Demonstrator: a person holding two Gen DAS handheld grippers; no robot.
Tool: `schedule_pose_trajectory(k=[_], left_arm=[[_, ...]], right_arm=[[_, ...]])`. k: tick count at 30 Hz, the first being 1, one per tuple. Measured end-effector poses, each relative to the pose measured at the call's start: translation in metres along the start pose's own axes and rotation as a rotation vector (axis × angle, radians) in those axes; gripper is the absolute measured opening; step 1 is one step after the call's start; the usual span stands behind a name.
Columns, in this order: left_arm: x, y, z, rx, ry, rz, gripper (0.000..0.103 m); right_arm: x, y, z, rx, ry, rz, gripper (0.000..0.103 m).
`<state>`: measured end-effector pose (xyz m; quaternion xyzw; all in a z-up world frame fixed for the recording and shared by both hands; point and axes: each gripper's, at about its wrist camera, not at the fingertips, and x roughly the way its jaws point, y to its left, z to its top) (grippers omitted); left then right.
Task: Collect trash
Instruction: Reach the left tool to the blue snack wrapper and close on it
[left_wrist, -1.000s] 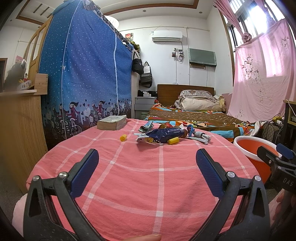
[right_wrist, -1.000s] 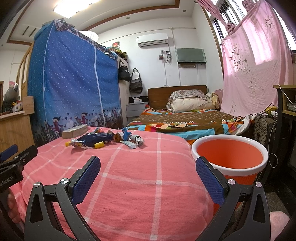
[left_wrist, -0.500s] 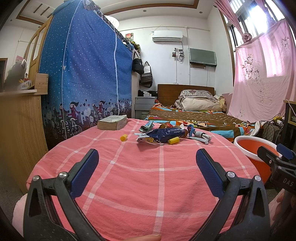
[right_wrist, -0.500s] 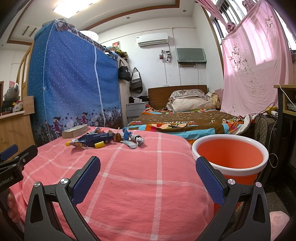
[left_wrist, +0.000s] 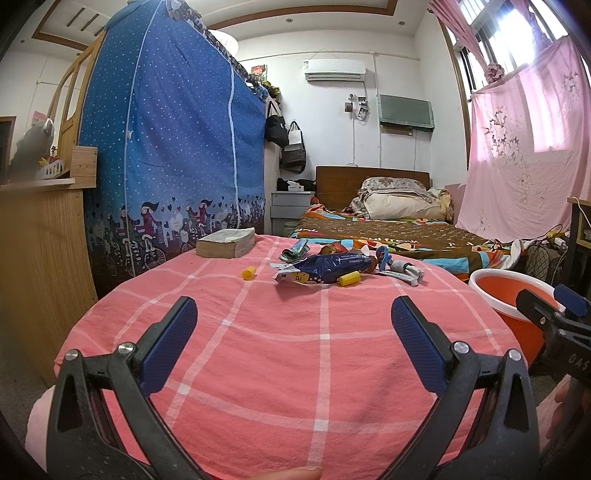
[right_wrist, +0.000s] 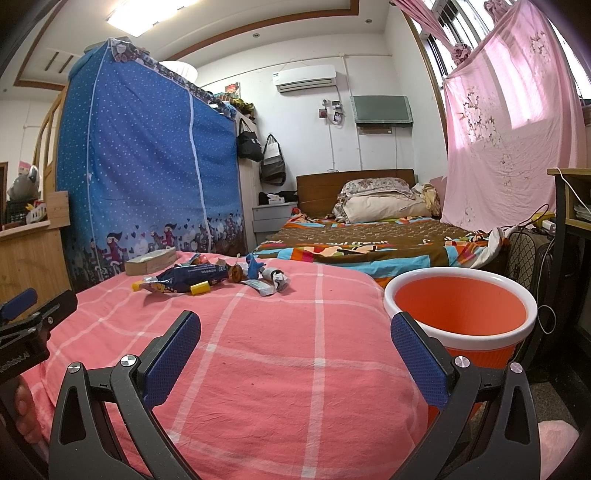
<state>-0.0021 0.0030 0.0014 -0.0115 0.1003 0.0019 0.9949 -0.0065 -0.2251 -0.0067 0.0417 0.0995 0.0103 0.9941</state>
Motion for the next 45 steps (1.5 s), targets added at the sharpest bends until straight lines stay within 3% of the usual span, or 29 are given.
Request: schedule_pose_trajectory(k=[9,14,21,28,33,38,43,45], left_arm=[[0.010,0.013,0.013,-0.001,0.015,0.016,0.103],[0.022,0.012,0.030,0.035,-0.018,0.021,0.103],[0.049,0.015,0.057,0.049,-0.080,-0.005,0.103],[0.088,0.014,0.067,0.085,-0.074,-0.029,0.103],[0.116,0.012,0.070,0.100,-0.022,-0.046,0.103],[0.149,0.012,0.063,0.090,0.099,-0.073,0.103],[0.179,0.013,0.054,0.065,0.258,-0.122,0.103],[0.189,0.015,0.051,0.046,0.305,-0.142,0.102]], right_arm=[[-0.001,0.003,0.014,-0.028,-0.016,0.016,0.103],[0.011,0.005,0.032,-0.078,-0.036,0.038,0.103],[0.042,0.001,0.067,-0.132,-0.079,0.082,0.103],[0.078,-0.004,0.079,-0.161,-0.110,0.087,0.103],[0.105,-0.004,0.085,-0.164,-0.093,0.111,0.103],[0.136,-0.005,0.086,-0.142,-0.016,0.131,0.103],[0.169,-0.003,0.077,-0.141,0.127,0.142,0.102],[0.186,-0.002,0.070,-0.127,0.211,0.163,0.095]])
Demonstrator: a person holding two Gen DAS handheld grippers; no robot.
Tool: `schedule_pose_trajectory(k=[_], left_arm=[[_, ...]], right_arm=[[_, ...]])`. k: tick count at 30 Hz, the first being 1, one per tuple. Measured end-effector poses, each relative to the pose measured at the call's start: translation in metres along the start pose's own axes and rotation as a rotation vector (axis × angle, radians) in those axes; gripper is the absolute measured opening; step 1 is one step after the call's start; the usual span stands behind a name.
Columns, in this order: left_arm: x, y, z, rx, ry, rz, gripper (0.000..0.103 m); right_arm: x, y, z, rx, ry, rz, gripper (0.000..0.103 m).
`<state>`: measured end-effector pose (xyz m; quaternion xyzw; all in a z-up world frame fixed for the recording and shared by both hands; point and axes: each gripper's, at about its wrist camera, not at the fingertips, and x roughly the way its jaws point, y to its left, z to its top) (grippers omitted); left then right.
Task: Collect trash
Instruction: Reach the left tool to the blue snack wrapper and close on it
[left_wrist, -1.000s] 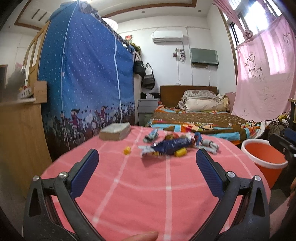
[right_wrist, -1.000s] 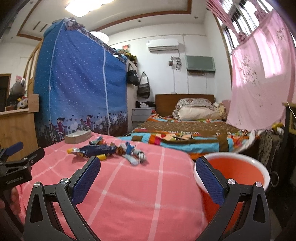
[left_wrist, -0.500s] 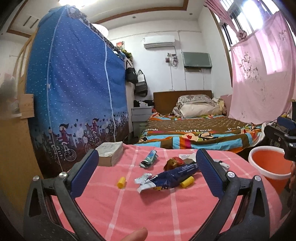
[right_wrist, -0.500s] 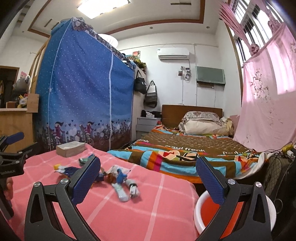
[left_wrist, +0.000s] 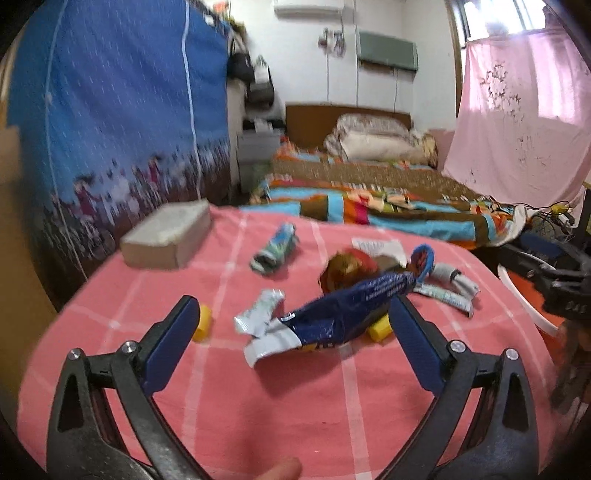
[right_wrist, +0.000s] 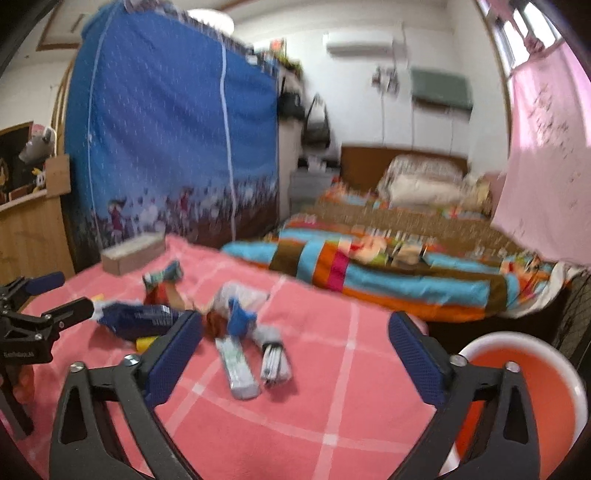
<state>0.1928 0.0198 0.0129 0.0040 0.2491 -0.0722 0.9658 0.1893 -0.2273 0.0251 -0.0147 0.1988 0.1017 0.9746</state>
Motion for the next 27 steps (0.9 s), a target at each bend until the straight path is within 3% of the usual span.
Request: schedule_pose_trajectory(k=[4,13,21,25,27], left_arm=[[0.015,0.005,-0.001,-0.037,0.078,-0.054,0.095],[0.026,-0.005,-0.004,0.022,0.162,-0.115,0.078],[0.021,-0.019,-0.006,0.139,0.179,-0.117,0.057],[0.022,-0.022,-0.009,0.170,0.195,-0.126,0.045],[0.021,-0.022,-0.009,0.172,0.196,-0.124,0.031]], right_arm=[[0.027,0.001,-0.006,0.013,0.126,0.039,0.076],[0.064,0.011,-0.013,0.003,0.282,0.107,0.055],[0.062,0.008,-0.016,0.025,0.304,0.164,0.038],[0.060,0.006,-0.017,0.048,0.303,0.183,0.024],[0.058,0.004,-0.017,0.058,0.297,0.177,0.017]])
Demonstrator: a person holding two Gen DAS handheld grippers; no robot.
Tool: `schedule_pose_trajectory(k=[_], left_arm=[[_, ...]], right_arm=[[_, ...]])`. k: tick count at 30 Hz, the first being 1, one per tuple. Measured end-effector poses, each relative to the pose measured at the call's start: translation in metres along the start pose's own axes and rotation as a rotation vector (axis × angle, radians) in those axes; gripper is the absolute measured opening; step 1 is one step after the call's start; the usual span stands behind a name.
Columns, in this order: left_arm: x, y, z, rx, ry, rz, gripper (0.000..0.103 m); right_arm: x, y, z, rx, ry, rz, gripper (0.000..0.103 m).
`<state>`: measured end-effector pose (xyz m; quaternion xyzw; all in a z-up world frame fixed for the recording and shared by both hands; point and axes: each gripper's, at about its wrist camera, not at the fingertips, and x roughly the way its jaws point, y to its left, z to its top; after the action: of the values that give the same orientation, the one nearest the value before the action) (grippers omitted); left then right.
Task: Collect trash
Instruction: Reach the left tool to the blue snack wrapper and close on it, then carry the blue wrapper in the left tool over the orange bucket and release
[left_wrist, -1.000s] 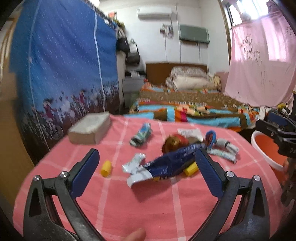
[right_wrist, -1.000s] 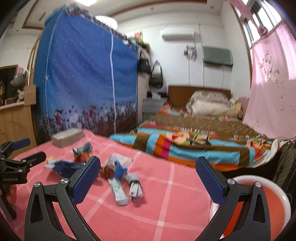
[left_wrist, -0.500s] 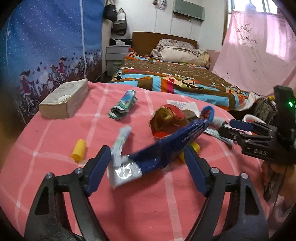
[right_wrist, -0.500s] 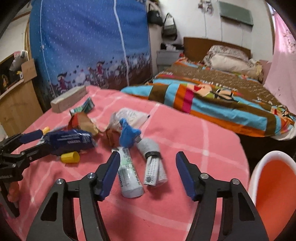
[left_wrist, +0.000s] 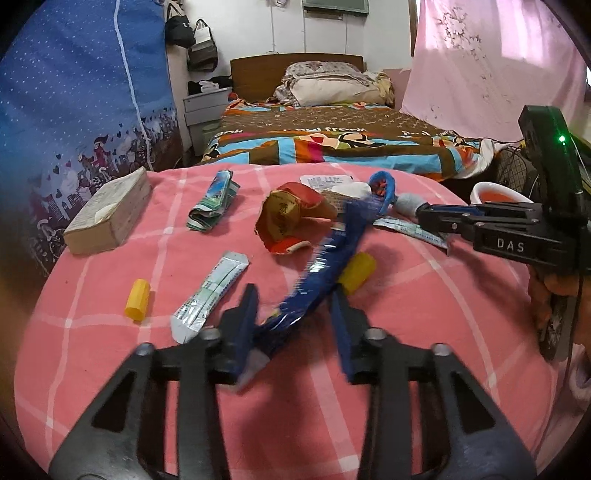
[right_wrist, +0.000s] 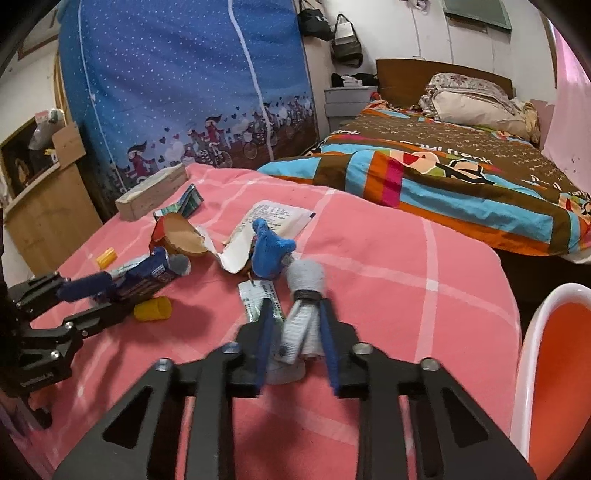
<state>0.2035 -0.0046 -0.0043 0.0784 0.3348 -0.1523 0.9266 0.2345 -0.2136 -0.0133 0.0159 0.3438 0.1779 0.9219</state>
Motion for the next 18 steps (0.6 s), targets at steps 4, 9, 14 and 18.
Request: schedule_pose_trajectory(k=[4,9,14,18], left_arm=[[-0.004,0.003,0.000,-0.026,-0.022,-0.005,0.021],[-0.016,0.009,-0.003,-0.093,-0.083,-0.023,0.008],[-0.031,0.012,-0.006,-0.144,-0.162,-0.037,0.007],[-0.044,0.005,-0.009,-0.152,-0.240,-0.062,0.007]], right_arm=[[-0.002,-0.003,-0.002,0.020,-0.010,0.008,0.012],[-0.007,-0.001,-0.005,0.014,-0.035,0.013,0.009],[-0.020,0.002,-0.007,0.004,-0.098,0.008,0.008],[-0.034,0.000,-0.010,0.018,-0.164,0.026,0.008]])
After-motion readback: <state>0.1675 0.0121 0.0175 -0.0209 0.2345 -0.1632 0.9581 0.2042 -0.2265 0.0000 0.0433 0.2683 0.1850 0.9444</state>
